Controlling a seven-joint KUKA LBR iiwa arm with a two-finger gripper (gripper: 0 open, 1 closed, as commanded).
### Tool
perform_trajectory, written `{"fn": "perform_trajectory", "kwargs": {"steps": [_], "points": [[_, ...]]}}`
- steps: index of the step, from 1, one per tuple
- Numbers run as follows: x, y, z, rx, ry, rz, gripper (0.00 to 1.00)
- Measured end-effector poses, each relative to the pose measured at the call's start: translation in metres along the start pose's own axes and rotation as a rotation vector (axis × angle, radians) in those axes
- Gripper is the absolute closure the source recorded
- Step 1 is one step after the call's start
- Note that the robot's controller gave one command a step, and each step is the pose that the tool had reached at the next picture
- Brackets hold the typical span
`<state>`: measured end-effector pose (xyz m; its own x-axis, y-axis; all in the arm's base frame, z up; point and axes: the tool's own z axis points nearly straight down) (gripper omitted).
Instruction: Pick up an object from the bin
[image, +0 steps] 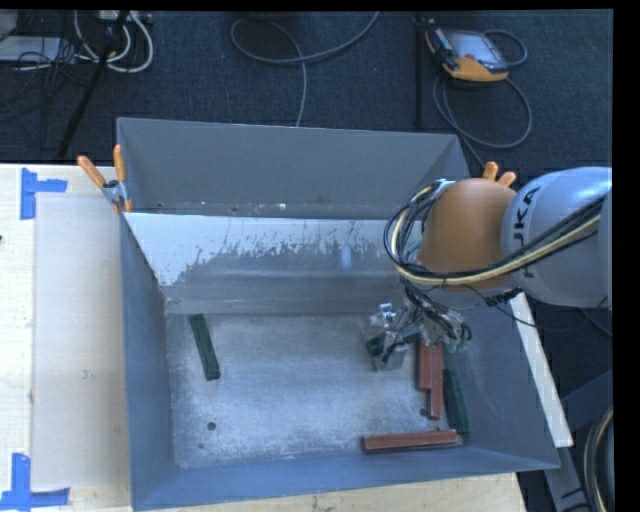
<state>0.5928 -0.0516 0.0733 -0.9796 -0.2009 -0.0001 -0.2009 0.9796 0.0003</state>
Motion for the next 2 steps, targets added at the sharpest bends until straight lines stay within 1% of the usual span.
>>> {"fn": "perform_trajectory", "kwargs": {"steps": [1, 2], "points": [[0.045, -0.070, -0.116, 0.006, -0.006, -0.102, 1.00], [0.051, -0.097, -0.157, 0.003, -0.003, -0.363, 1.00]]}}
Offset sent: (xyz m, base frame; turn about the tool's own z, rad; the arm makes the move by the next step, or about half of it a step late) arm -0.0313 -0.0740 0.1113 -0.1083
